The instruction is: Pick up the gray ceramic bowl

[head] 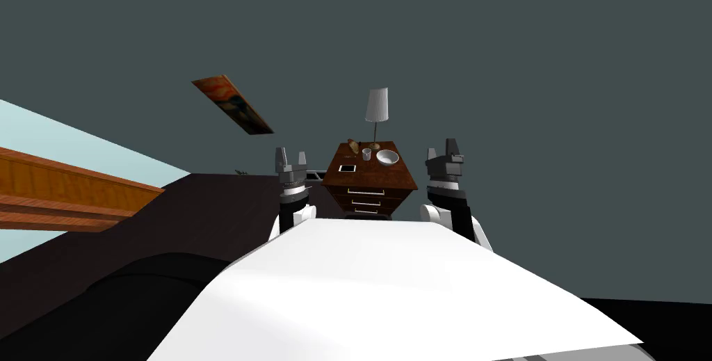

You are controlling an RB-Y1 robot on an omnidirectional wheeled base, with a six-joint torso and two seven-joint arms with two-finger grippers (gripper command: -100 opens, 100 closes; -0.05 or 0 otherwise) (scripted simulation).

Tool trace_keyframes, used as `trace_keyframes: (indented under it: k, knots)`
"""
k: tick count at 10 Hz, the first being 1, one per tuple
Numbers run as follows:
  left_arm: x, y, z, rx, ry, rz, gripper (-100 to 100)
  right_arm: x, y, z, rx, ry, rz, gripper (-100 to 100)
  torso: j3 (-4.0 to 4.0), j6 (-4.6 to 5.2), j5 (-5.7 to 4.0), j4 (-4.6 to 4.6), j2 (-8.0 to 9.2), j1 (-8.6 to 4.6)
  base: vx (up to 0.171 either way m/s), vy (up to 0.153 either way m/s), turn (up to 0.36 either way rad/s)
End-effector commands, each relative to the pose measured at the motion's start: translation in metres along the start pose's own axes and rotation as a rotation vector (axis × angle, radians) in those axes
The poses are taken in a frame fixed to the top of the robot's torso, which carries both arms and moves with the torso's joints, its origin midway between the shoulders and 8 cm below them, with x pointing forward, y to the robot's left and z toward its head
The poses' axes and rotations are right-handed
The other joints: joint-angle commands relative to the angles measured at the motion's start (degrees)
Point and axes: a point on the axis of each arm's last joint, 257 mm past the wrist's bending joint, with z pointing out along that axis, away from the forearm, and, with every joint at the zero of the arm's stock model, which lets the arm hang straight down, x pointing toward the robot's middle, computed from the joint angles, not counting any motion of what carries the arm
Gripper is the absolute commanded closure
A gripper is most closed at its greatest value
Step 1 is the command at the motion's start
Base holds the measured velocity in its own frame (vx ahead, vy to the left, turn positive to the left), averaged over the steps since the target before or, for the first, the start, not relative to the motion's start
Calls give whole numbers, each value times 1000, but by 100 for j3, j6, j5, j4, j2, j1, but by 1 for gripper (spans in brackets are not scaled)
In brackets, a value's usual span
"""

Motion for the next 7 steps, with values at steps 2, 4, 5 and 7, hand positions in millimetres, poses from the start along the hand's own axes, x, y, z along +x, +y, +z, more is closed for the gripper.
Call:
trace_keyframes:
  k: [2, 4, 5, 7]
  knots:
    - [0, 0, 0, 0, 0, 0, 0, -2, -12, -6, 30, 42, -64, -100, 4, -1, 1, 1, 7, 7, -43, 41, 92]
    - [0, 0, 0, 0, 0, 0, 0, -8, -30, -16, 73, 87, -144, -100, 18, -1, 5, 6, 31, 22, -108, 71, 142]
    - [0, 0, 0, 0, 0, 0, 0, -13, -41, -23, 101, 110, -191, -100, 25, -2, 6, 9, 45, 27, -123, 95, 181]
    - [0, 0, 0, 0, 0, 0, 0, -18, -53, -31, 131, 145, -247, -100, 29, -2, 8, 11, 51, 36, -107, 92, 125]
